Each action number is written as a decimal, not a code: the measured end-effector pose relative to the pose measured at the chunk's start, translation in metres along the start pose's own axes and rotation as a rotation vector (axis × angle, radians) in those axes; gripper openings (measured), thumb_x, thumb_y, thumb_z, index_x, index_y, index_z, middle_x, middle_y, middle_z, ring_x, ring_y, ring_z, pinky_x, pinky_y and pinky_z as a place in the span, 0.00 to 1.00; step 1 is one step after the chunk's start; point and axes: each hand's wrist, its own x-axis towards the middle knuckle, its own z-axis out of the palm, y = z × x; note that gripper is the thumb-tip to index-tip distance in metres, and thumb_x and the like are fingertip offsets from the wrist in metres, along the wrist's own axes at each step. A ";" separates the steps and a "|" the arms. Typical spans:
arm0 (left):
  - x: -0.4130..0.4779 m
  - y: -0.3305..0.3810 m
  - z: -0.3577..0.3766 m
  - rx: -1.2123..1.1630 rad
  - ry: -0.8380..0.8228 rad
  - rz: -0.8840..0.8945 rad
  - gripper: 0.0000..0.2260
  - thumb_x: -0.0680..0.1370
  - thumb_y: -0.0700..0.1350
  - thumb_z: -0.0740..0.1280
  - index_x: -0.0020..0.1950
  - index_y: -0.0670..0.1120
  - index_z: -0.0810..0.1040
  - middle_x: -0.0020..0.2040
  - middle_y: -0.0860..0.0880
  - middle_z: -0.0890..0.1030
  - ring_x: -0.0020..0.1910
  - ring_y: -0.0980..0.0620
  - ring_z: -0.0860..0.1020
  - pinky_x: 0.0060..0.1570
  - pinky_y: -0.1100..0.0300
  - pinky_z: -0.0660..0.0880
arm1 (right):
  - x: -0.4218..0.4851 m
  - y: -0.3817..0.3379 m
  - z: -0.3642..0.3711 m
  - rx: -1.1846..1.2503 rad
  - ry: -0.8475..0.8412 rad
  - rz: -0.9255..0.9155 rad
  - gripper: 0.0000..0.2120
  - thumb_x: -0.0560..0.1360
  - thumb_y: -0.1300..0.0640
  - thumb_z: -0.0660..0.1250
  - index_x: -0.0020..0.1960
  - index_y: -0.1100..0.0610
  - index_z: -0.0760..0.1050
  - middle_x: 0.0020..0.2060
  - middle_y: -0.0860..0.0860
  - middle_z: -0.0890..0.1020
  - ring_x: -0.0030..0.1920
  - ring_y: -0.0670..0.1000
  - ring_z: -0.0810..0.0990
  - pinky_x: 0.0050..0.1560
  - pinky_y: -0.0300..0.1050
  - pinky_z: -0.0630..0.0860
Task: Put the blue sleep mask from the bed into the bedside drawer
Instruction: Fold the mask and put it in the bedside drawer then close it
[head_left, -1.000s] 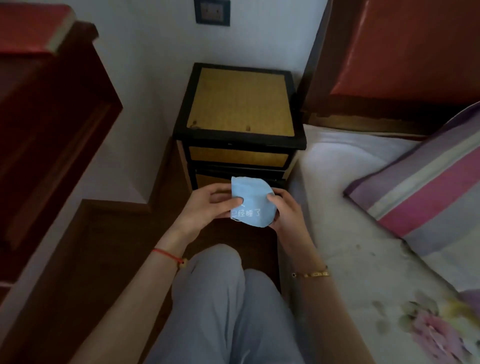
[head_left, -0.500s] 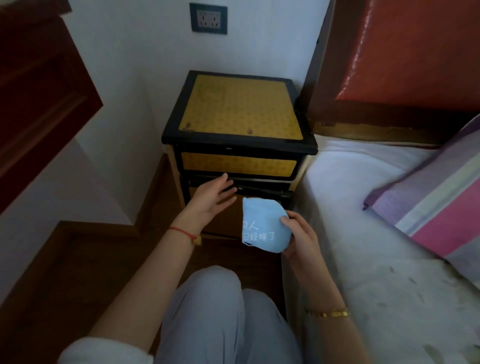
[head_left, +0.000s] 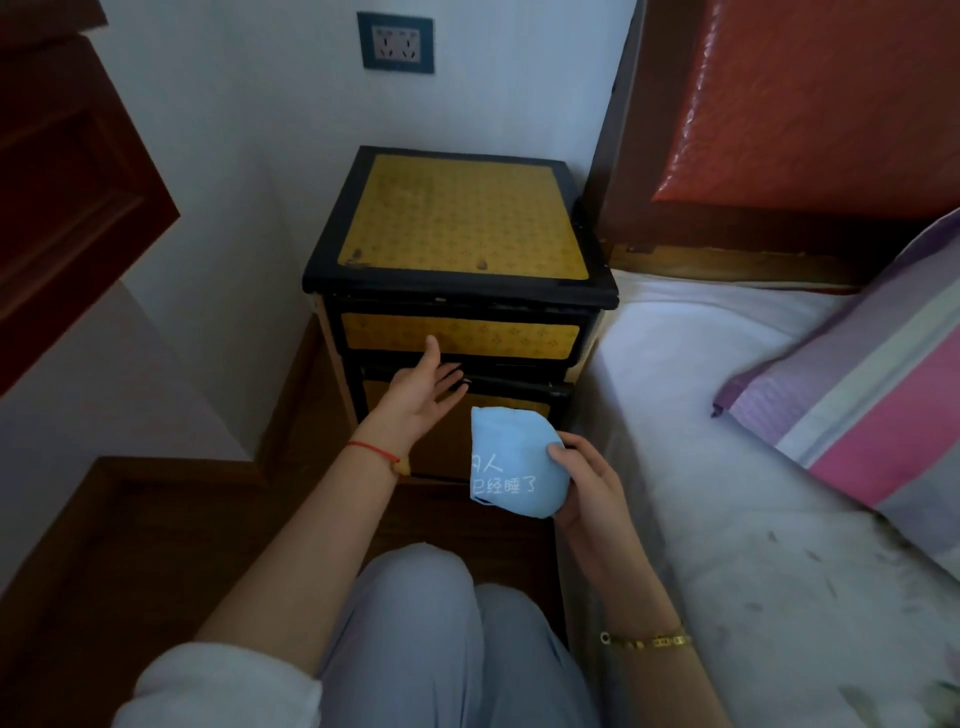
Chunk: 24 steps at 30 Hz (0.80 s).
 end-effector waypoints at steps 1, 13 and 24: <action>-0.003 -0.001 -0.001 0.022 0.003 0.005 0.29 0.81 0.52 0.63 0.77 0.39 0.61 0.72 0.38 0.72 0.71 0.43 0.72 0.64 0.51 0.75 | -0.002 -0.001 -0.001 0.000 0.004 -0.001 0.06 0.76 0.60 0.65 0.51 0.56 0.78 0.50 0.56 0.81 0.51 0.56 0.81 0.39 0.47 0.79; -0.023 -0.014 -0.010 0.006 0.005 -0.018 0.31 0.82 0.56 0.59 0.77 0.37 0.60 0.73 0.38 0.72 0.72 0.42 0.71 0.63 0.52 0.73 | -0.033 -0.006 -0.006 0.054 -0.001 -0.021 0.05 0.76 0.61 0.65 0.50 0.57 0.79 0.50 0.57 0.83 0.50 0.57 0.83 0.37 0.47 0.82; -0.039 -0.027 -0.014 0.049 0.062 -0.057 0.34 0.81 0.59 0.58 0.77 0.36 0.60 0.72 0.38 0.73 0.73 0.41 0.71 0.65 0.51 0.71 | -0.038 -0.005 -0.006 0.037 0.021 -0.015 0.05 0.76 0.61 0.66 0.51 0.57 0.79 0.53 0.58 0.82 0.54 0.59 0.82 0.46 0.52 0.81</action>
